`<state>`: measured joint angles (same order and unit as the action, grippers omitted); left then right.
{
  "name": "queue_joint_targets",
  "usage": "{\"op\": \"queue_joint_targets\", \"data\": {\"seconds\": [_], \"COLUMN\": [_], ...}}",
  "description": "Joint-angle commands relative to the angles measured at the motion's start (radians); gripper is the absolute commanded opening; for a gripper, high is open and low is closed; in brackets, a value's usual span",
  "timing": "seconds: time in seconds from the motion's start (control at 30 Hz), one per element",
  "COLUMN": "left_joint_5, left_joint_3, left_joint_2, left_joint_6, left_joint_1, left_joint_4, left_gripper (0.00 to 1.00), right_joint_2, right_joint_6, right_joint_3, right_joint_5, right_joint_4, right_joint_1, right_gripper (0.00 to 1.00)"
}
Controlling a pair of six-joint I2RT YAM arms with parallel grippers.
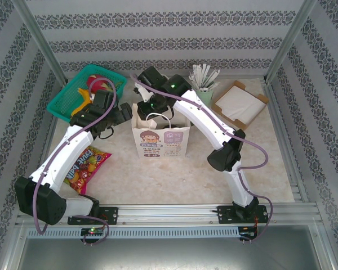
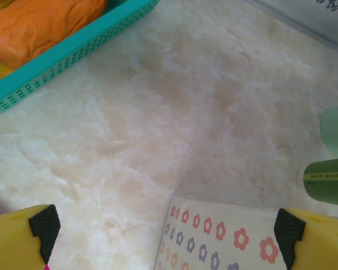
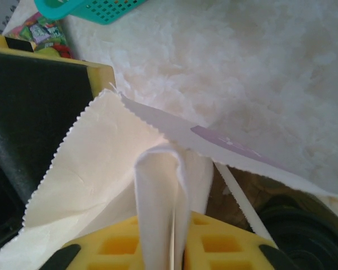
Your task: Pack the takeout coffee
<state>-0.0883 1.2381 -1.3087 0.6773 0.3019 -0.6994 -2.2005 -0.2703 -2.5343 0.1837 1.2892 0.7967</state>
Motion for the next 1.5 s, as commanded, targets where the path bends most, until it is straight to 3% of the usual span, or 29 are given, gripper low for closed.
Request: {"op": "queue_joint_targets", "data": {"seconds": [0.0,0.2,0.43,0.63,0.73,0.97,1.03,1.27,1.47], "left_joint_5": [0.001,-0.001,0.017,0.069,0.077,-0.015,-0.046,-0.241,-0.458], "left_joint_3": [-0.001,0.000,0.009,0.013,0.016,0.006,0.008,-0.048,-0.196], "left_joint_2": [-0.005,-0.007,-0.017,-0.030,-0.040,-0.009,0.002,0.078,0.177], "left_joint_6": [0.011,0.010,0.013,0.031,0.034,0.010,-0.007,-0.104,-0.191], "left_joint_1": [0.009,0.009,0.009,0.010,0.010,0.007,0.002,-0.044,-0.064], "left_joint_4": [0.019,0.015,0.012,0.027,0.025,0.008,-0.004,0.023,0.182], "left_gripper": [1.00,1.00,1.00,1.00,1.00,1.00,1.00,0.99,1.00], "right_joint_2": [-0.009,0.035,0.151,0.285,0.365,0.671,0.755,1.036,1.209], "right_joint_6": [0.008,0.033,0.064,0.061,0.039,0.014,-0.019,-0.185,-0.299], "right_joint_3": [0.003,-0.003,0.019,0.132,0.217,0.630,0.753,1.230,1.618], "right_joint_5": [0.018,-0.010,-0.070,-0.127,-0.211,-0.438,-0.485,-0.608,-0.646], "right_joint_4": [-0.011,-0.001,-0.002,-0.083,-0.165,-0.513,-0.588,-0.802,-0.972], "right_joint_1": [0.017,0.009,-0.013,-0.042,-0.043,-0.090,-0.132,-0.376,-0.604], "right_gripper": [0.26,0.31,0.44,0.51,0.60,0.81,0.97,0.98,0.98]}}
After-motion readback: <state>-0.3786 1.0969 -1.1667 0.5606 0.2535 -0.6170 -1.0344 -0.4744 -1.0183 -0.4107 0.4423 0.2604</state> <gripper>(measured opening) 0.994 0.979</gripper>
